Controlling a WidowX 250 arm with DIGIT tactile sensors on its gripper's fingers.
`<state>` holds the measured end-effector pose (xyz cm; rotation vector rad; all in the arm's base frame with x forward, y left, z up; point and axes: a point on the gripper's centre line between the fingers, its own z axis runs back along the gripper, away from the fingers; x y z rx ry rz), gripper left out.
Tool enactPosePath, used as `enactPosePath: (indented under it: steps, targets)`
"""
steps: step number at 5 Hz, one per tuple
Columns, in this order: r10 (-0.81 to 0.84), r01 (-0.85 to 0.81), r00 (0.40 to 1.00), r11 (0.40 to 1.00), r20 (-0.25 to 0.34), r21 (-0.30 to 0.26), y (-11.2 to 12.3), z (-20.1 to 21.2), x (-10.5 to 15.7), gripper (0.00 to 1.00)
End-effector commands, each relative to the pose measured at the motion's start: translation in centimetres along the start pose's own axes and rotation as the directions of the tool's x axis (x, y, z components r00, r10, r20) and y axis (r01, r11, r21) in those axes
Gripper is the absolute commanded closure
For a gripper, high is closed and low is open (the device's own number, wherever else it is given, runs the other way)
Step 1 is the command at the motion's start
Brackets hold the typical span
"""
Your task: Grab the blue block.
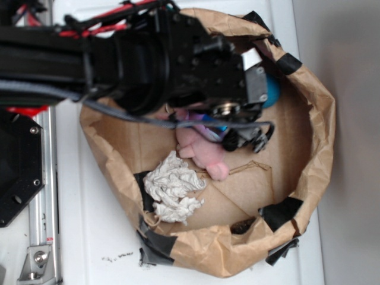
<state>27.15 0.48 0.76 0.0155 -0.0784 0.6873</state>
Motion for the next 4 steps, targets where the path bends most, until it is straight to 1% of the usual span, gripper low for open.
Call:
enactPosePath:
  steps: [1, 2, 3, 4]
  targets:
    - [-0.283, 0.294, 0.947, 0.955, 0.155, -0.052, 0.4, 7.8, -0.7, 1.0]
    - [-0.503, 0.522, 0.839, 0.851, 0.209, -0.047, 0.3, 12.9, -2.5, 1.0]
    - [-0.581, 0.606, 0.774, 0.795, 0.252, -0.029, 0.8, 17.7, -2.9, 1.0]
    - [-0.598, 0.605, 0.776, 0.796, 0.201, 0.037, 0.8, 18.0, -1.6, 1.0]
